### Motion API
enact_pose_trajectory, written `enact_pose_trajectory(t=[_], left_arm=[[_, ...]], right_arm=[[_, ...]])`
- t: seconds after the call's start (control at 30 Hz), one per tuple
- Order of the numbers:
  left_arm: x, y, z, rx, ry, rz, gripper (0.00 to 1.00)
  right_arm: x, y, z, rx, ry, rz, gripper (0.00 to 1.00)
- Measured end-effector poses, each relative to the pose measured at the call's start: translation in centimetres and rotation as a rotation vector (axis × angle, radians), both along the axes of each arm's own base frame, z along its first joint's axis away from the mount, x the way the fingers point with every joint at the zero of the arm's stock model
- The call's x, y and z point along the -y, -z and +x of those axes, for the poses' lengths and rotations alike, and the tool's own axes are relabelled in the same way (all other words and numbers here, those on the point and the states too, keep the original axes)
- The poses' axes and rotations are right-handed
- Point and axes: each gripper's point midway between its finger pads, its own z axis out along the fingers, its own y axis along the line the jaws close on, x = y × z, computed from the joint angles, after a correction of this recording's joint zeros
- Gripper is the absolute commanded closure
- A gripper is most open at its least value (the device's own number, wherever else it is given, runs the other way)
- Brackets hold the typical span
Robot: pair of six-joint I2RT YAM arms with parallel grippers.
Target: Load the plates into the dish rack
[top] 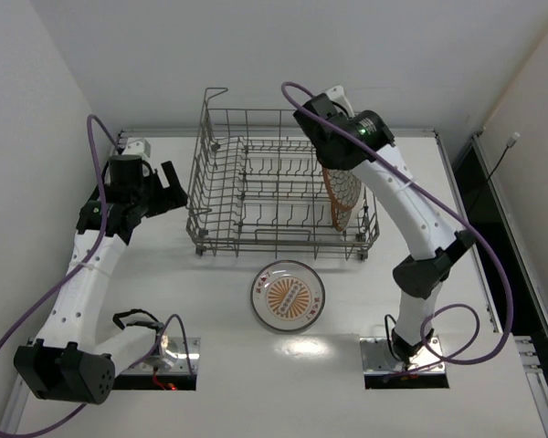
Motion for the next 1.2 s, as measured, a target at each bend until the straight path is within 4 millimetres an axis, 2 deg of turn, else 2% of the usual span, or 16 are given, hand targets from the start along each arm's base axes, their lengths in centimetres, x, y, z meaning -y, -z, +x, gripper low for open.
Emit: enact_pose_trajectory(t=[0.17, 0.3, 0.7, 1.2], left_arm=[[0.3, 0.5, -0.4, -0.005, 0.014, -0.011, 0.2], [0.5, 0.9, -0.5, -0.01, 0.024, -0.018, 0.2], [1.1, 1.2, -0.6, -0.011, 0.047, -0.032, 0.2], [1.9, 2.6, -0.3, -0.013, 0.071, -0.04, 0.2]], right_arm=[[-1.3, 2.0, 0.9, -0.033, -0.007, -0.069, 1.0], [-1.6, 3.5, 1.4, -0.06, -0.002, -0.109, 1.0], [-2.3, 6.3, 3.0, -0.085, 0.019, -0.187, 1.0], [-2.2, 6.1, 3.2, -0.045, 0.052, -0.196, 1.0]])
